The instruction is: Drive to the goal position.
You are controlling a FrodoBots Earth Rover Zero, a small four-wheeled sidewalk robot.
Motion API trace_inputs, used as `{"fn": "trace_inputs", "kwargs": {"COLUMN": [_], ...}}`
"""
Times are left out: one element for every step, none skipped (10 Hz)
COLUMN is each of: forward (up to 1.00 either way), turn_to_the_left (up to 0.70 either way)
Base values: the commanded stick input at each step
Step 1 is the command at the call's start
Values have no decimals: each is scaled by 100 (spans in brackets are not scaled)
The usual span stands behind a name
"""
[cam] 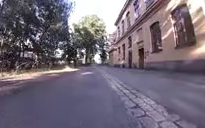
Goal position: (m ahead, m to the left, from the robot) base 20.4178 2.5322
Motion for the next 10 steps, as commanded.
{"fn": "trace_inputs", "kwargs": {"forward": [45, 45, 45, 45, 45, 45, 45, 45, 45, 45], "turn_to_the_left": [0, 0, 0, 0, 0, 0, 0, 0, 0, 0]}}
